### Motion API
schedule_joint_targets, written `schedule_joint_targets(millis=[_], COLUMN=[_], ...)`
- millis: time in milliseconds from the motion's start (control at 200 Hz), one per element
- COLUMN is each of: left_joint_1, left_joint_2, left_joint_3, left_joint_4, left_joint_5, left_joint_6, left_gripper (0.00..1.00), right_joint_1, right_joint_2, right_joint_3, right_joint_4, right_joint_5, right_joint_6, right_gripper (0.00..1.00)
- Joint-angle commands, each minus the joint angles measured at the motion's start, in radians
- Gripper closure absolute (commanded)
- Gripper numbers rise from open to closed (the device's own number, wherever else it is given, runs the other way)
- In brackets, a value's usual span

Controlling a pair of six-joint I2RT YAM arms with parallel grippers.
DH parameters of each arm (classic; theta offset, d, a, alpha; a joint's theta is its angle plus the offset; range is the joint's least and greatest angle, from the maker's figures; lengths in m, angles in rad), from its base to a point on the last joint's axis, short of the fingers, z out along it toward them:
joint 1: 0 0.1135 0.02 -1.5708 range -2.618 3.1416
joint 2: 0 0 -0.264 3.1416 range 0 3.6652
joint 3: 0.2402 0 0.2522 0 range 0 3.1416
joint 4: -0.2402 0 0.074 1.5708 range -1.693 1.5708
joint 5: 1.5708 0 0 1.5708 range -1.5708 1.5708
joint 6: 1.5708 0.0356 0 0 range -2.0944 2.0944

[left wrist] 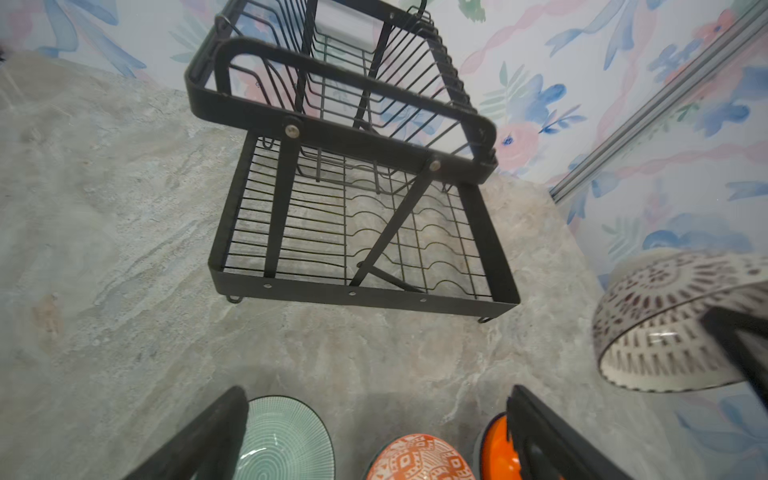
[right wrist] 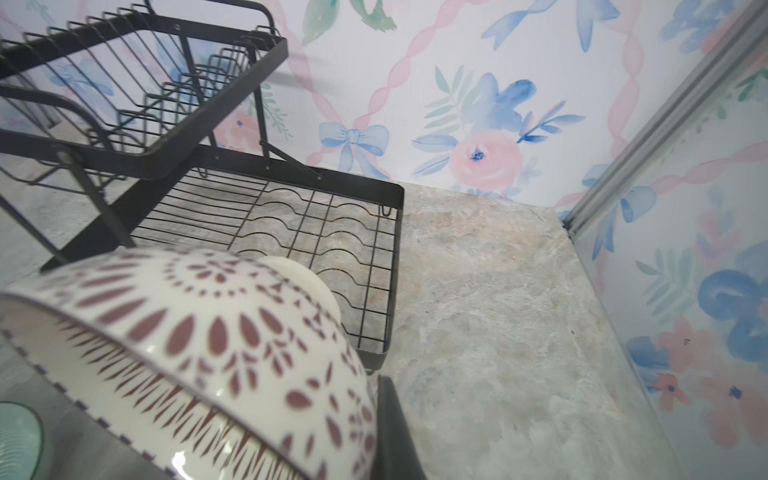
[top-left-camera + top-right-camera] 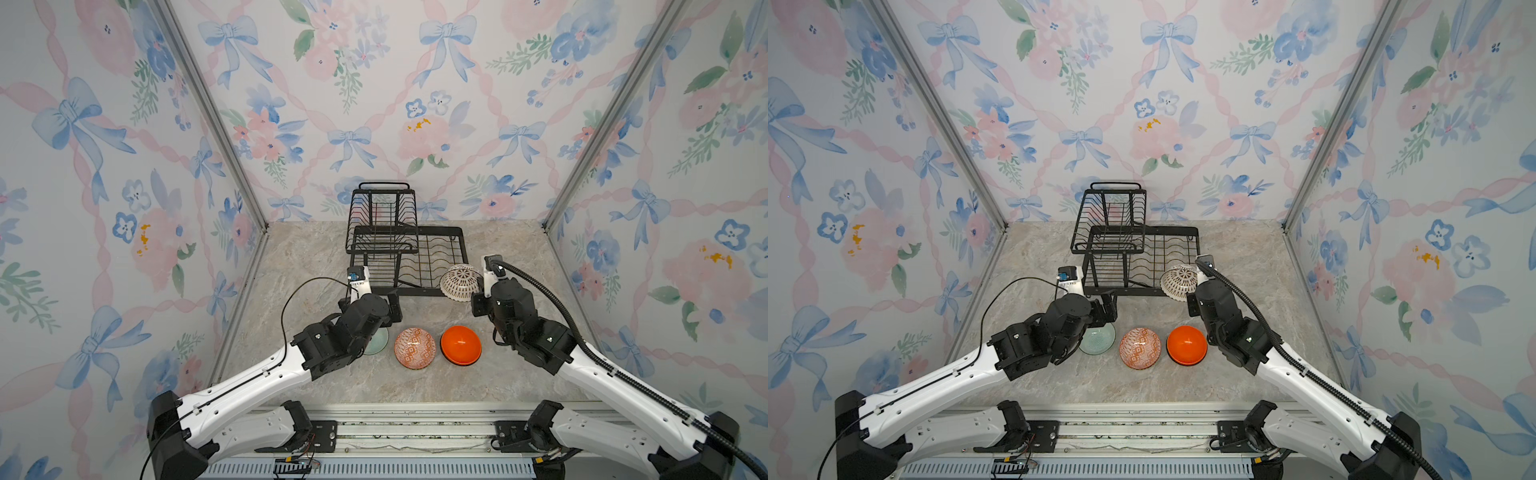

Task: Load the bowls into the dish rack
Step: 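Carry the white bowl with the right gripper to the rack while the left gripper withdraws, then lower the white bowl into the rack slots with the right gripper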

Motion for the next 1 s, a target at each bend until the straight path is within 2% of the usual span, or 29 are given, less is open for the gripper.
schedule_joint_targets(millis=[0,230,430,590,745,995], left_joint_1=[0.03,0.224,0.32,0.356,0.396,0.449], left_joint_2=[-0.011,-0.091,-0.07,-0.04,-0.035,-0.038], left_joint_3=[-0.031,-0.121,-0.163,-0.163,-0.163,-0.221], left_joint_4=[-0.037,-0.028,-0.026,-0.017,-0.005,0.008], left_joint_5=[-0.072,0.105,0.206,0.26,0.317,0.373], left_joint_6=[0.16,0.177,0.192,0.189,0.185,0.166], left_gripper=[0.02,0.02,0.02,0.02,0.02,0.02], right_joint_1=[-0.089,-0.242,-0.311,-0.318,-0.315,-0.3], right_joint_2=[0.073,0.374,0.644,0.84,0.99,1.133], right_joint_3=[0.036,0.072,0.226,0.345,0.432,0.526], right_joint_4=[0.159,0.621,0.819,0.918,1.02,1.104], right_joint_5=[-0.117,-0.228,-0.356,-0.43,-0.43,-0.437], right_joint_6=[-0.172,-0.427,-0.53,-0.616,-0.68,-0.743], right_gripper=[1.0,1.0,1.0,1.0,1.0,1.0])
